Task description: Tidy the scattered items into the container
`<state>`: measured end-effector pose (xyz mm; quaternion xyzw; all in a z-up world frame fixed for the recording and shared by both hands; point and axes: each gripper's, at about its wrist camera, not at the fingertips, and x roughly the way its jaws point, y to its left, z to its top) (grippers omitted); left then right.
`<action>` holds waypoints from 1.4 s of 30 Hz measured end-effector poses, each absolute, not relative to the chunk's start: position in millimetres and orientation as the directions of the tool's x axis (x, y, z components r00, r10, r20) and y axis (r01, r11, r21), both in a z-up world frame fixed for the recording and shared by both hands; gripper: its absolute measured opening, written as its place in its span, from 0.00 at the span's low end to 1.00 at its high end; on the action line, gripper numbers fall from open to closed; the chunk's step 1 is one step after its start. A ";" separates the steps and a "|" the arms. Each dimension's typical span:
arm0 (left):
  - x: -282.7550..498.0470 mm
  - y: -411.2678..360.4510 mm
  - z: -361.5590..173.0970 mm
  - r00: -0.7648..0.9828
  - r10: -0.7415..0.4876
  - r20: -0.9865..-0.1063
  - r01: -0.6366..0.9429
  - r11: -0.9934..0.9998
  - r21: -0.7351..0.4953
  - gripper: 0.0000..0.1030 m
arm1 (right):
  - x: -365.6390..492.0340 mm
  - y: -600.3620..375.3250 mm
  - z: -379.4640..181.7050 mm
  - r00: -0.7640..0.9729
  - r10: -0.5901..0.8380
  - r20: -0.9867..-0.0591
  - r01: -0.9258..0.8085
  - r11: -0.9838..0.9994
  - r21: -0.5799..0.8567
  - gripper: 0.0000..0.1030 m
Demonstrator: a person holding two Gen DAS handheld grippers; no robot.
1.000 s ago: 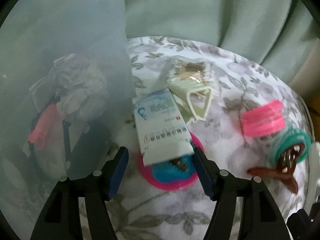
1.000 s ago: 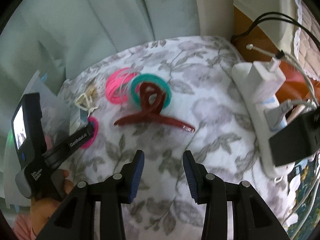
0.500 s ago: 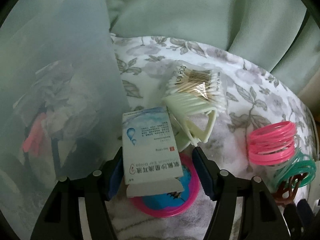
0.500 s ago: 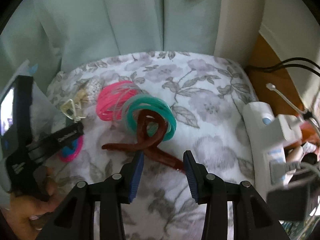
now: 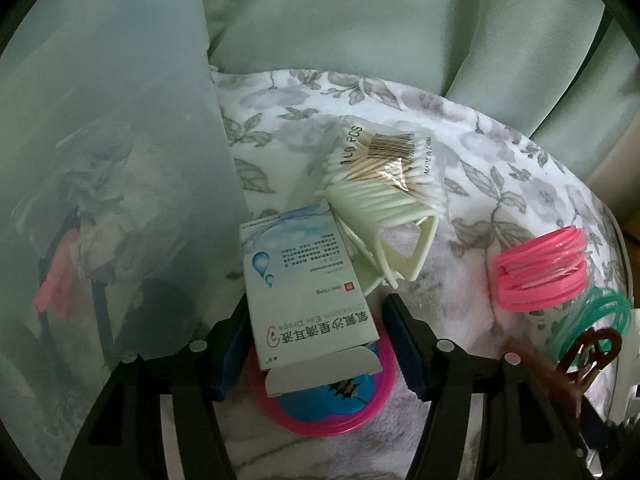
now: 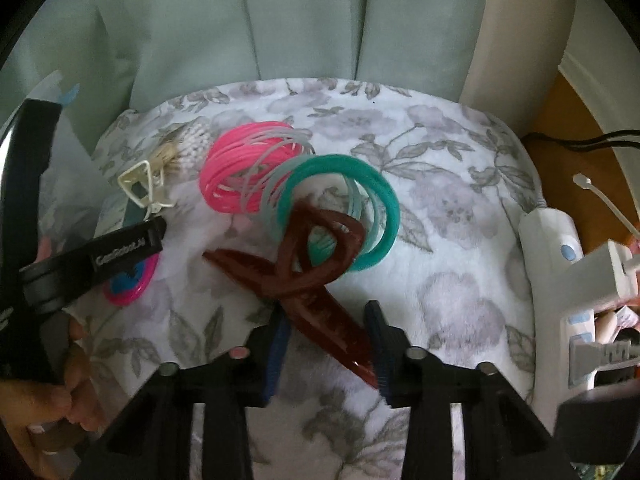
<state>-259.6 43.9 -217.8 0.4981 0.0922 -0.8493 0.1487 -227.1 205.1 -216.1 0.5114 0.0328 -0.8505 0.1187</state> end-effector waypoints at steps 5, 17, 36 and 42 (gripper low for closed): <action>-259.7 45.1 -218.6 -0.468 -0.161 -0.869 0.342 -0.940 -0.010 0.64 | -213.2 209.8 -212.0 -0.455 -0.203 -0.867 0.214 -0.970 0.115 0.13; -258.7 47.6 -213.7 -0.503 -0.162 -0.849 0.359 -0.933 -0.035 0.59 | -173.9 242.1 -209.7 -0.439 -0.280 -0.854 0.109 -0.960 0.259 0.09; -221.2 63.9 -195.8 -0.500 -0.167 -0.850 0.313 -0.950 0.003 0.46 | -168.3 263.9 -215.4 -0.467 -0.390 -0.794 0.087 -0.913 0.398 0.10; -201.4 71.9 -175.2 -0.506 -0.169 -0.846 0.295 -0.955 0.014 0.46 | -157.1 270.7 -200.6 -0.481 -0.408 -0.776 0.085 -0.903 0.421 0.09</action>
